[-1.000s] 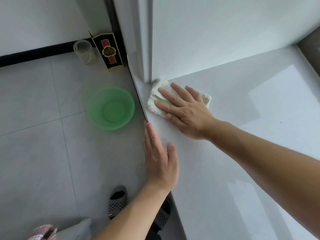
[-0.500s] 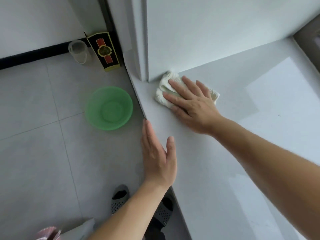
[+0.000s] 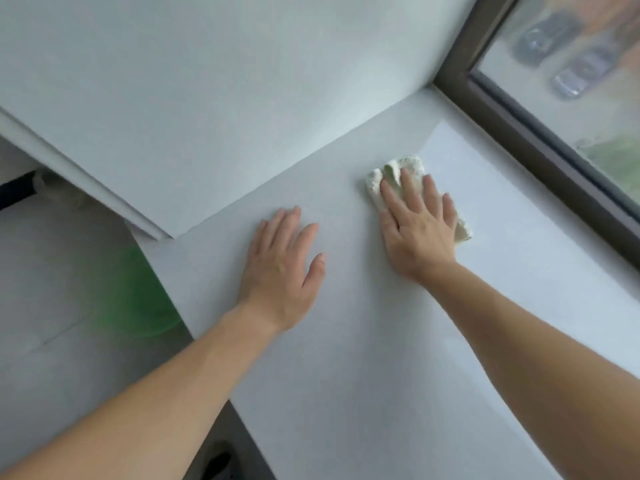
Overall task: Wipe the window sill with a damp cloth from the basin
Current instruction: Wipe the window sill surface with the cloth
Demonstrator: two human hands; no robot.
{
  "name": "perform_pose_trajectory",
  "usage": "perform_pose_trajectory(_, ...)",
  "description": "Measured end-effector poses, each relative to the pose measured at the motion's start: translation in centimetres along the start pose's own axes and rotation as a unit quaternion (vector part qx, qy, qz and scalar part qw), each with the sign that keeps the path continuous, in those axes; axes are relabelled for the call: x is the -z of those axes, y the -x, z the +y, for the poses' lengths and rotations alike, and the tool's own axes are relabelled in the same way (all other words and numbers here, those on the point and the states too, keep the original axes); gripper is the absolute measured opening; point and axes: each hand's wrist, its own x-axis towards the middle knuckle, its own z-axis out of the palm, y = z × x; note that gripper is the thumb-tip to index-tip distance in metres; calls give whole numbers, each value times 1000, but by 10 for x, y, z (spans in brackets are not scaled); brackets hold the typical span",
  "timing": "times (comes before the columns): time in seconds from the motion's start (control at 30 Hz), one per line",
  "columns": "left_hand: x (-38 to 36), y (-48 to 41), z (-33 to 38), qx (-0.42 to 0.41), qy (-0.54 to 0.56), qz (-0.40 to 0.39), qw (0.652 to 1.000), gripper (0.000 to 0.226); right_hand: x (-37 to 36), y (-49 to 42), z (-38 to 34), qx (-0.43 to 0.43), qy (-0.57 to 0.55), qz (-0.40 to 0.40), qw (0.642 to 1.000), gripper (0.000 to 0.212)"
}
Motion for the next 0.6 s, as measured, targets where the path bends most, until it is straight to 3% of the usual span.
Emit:
perform_pose_trajectory(0.1,-6,-36,13,-39,-41,-46,997,64,1,22,11,96,-5,-29,995,49)
perform_pose_trajectory(0.17,-10,-50,23,-67,-61,-68,994,65,8,5,34,90,-12,-29,995,48)
perform_pose_trajectory(0.33,-14,-57,32,-75,-125,-88,985,67,36,-52,111,-144,-34,26,989,50)
perform_pose_trajectory(0.43,-14,-57,32,-79,-132,-100,983,68,32,-54,98,-235,-55,49,969,51)
perform_pose_trajectory(0.5,-14,-57,32,-82,-134,-108,982,68,19,-38,73,-218,-42,50,974,51)
perform_pose_trajectory(0.6,-14,-59,31,-91,-135,-105,981,68,20,-15,84,-117,-29,25,992,49)
